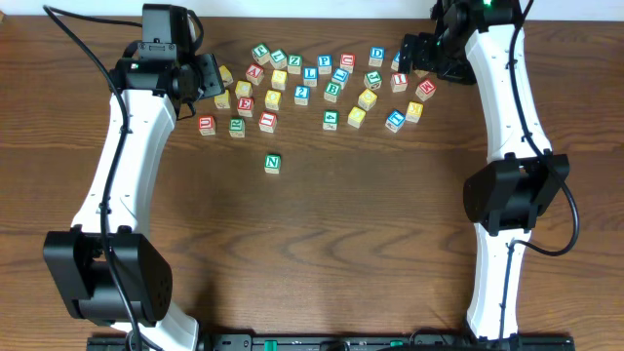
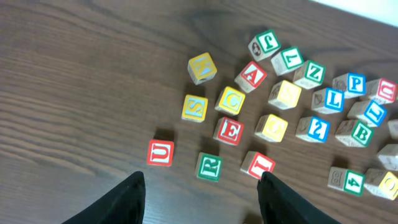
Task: Spell out NEURIPS
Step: 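Move the left gripper back over the blocks toward the red E block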
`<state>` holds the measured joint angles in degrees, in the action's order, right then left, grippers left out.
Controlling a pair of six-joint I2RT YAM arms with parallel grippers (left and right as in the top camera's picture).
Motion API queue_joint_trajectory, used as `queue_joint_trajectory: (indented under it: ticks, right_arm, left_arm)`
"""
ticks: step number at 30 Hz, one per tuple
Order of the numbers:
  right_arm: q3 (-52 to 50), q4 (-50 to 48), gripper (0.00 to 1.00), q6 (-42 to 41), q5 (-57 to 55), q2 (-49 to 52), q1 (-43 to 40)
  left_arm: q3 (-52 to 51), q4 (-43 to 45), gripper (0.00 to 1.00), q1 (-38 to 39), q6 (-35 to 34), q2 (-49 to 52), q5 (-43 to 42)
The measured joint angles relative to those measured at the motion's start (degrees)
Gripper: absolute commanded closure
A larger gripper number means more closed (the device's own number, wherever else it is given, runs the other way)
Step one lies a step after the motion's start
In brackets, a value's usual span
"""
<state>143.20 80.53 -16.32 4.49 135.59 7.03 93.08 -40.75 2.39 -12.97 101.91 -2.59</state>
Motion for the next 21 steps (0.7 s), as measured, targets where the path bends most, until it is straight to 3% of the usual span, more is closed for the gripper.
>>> queue_joint_trajectory:
  ticks: [21]
  right_arm:
    - [0.0, 0.0, 0.01, 0.0, 0.0, 0.0, 0.0]
  left_arm:
    - [0.0, 5.1, 0.43, 1.4, -0.6, 7.8, 0.0]
